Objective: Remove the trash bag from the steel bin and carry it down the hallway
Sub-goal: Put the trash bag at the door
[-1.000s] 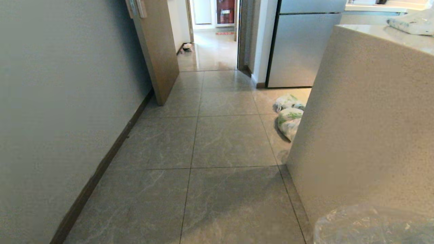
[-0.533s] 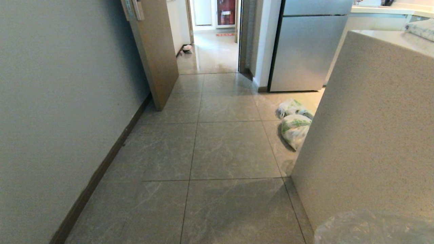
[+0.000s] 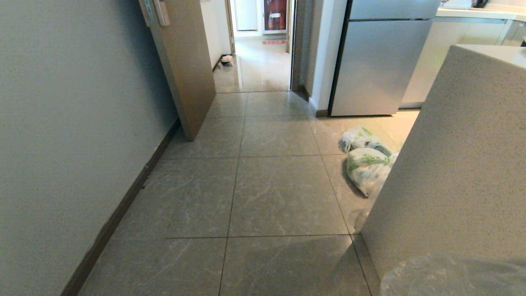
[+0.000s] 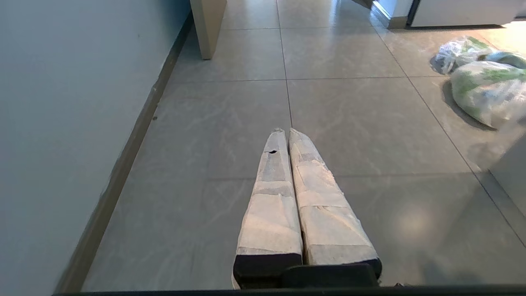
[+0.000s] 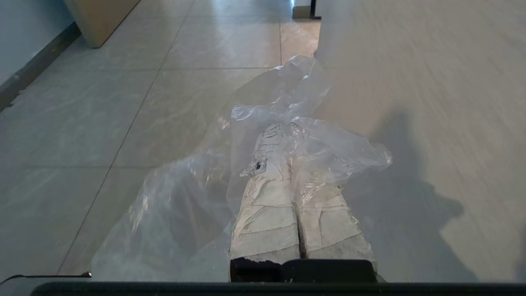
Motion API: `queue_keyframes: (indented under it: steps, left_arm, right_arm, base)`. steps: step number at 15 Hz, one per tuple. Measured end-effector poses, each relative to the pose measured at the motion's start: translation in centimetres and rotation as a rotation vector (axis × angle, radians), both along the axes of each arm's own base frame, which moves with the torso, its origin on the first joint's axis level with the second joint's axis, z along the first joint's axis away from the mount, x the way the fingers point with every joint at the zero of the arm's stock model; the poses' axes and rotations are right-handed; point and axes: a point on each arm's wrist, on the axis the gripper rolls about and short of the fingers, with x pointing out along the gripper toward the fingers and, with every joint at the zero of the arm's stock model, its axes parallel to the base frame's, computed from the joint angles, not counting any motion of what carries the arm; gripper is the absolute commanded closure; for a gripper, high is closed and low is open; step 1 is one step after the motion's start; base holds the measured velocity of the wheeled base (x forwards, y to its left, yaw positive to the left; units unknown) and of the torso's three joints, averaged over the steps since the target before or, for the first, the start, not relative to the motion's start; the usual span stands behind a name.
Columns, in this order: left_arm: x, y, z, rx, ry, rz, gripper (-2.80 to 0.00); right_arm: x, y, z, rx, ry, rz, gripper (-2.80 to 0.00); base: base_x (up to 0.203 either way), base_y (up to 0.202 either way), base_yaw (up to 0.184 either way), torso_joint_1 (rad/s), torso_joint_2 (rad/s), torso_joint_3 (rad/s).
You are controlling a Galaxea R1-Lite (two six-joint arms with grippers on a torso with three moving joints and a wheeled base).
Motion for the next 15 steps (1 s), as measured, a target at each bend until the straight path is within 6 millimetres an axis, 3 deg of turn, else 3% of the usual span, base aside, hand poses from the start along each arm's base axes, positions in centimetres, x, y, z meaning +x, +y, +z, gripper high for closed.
queue_keyframes:
  steps: [15]
  left_arm:
    - [0.00,0.00,0.00,0.000,0.000,0.000,0.00]
  right_arm:
    - [0.00,0.00,0.00,0.000,0.000,0.000,0.00]
  base:
    - [0.190,0.000,0.001,0.002,0.00,0.002]
